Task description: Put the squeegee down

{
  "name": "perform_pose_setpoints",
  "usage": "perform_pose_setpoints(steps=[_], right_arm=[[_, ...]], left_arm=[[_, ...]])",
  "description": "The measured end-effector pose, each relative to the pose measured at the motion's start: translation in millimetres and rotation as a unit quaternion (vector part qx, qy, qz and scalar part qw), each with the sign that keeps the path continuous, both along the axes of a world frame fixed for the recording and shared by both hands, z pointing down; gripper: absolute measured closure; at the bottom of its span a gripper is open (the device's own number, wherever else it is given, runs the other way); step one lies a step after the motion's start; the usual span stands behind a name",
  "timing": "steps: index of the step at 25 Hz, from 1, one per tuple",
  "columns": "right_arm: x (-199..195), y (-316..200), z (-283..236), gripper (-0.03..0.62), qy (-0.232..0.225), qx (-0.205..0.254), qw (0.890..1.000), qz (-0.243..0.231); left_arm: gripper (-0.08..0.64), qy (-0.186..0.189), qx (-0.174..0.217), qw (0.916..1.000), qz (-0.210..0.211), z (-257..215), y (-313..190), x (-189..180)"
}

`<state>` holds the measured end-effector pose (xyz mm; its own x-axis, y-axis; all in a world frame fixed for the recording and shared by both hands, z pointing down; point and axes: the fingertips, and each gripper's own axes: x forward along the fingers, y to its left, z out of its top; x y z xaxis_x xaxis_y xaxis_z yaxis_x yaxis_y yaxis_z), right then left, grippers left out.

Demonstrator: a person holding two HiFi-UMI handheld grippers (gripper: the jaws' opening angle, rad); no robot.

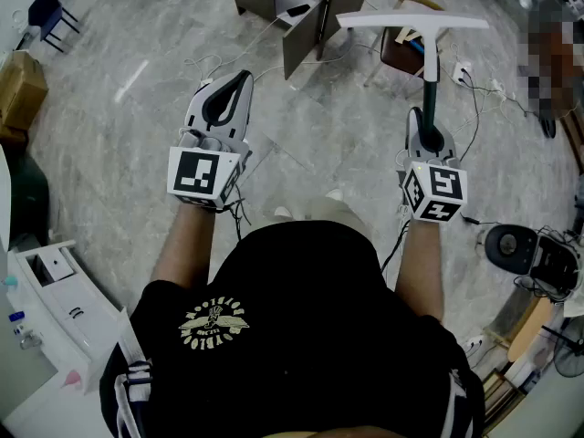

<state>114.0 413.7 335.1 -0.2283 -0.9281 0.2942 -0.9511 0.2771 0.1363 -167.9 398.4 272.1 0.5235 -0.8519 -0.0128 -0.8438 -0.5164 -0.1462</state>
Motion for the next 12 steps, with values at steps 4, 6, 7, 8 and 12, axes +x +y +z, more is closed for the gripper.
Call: perform_pose_setpoints(steps=[4, 6, 7, 8, 12], right_arm=[[-8.1, 5.2, -5.0, 0.563, 0.000, 0.001, 1.000, -0.004], [-9.8, 3.6, -8.4, 0.563, -0.001, 0.000, 1.000, -0.003], [-9.5, 1.5, -9.6, 0.563, -0.002, 0.000, 1.000, -0.003], [-8.3, -1.7, -10.0, 0.563, -0.004, 0.000, 1.000, -0.002], [3.1, -24.7, -1.0, 0.563, -0.015, -0.008, 1.000, 0.007]], left_arm=[[0.537, 0.002, -0.007, 1.0000, 0.005, 2.0, 5.4, -1.6], [0.537, 0.004, -0.012, 0.9999, 0.006, 2.3, 2.5, -3.6], [0.537, 0.005, -0.014, 0.9999, 0.005, 2.4, -0.3, -4.5], [0.537, 0.006, -0.015, 0.9999, 0.004, 2.8, -4.3, -5.0], [0.537, 0.005, -0.022, 0.9998, 0.003, 9.7, -29.6, -1.0]])
